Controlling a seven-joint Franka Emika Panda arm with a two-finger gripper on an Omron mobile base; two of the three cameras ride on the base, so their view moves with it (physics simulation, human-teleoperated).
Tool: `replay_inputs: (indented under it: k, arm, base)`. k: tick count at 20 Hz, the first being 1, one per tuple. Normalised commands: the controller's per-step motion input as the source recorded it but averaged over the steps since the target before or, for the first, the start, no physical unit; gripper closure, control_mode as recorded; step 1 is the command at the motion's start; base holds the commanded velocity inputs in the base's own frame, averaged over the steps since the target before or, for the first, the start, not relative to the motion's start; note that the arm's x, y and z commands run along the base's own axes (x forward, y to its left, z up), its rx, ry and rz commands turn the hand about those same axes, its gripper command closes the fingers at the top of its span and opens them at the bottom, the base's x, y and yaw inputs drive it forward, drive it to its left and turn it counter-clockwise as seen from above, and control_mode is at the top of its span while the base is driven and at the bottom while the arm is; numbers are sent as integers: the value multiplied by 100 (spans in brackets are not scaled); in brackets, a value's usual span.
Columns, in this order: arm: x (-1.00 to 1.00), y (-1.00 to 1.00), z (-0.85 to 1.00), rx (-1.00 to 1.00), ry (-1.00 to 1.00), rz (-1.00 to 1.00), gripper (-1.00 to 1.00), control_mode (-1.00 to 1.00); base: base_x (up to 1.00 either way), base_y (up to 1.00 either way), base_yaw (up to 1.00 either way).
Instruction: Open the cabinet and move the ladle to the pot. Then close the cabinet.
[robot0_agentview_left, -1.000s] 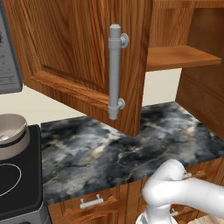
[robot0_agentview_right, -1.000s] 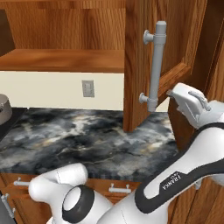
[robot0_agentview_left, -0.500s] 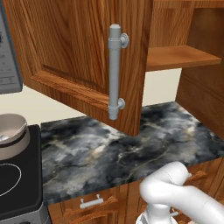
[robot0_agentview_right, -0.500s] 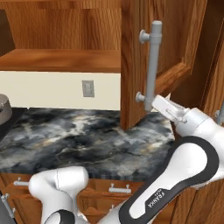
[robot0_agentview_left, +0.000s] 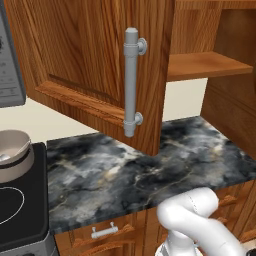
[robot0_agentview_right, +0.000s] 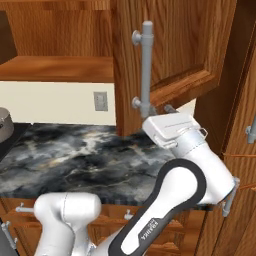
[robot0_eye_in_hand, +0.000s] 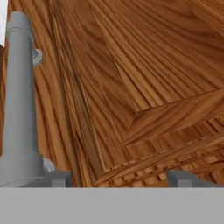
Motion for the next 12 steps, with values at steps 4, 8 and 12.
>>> replay_inputs:
  k: [4,8,12]
  arm:
    - [4,24,18,0,-8,-9,-100,-100]
    - [20,11,34,0,0,-7,-100,-100]
    - [30,0,40,0,0,-3,-100,-100]
  base:
    - [0,0,0]
    - [0,0,0]
    - [0,0,0]
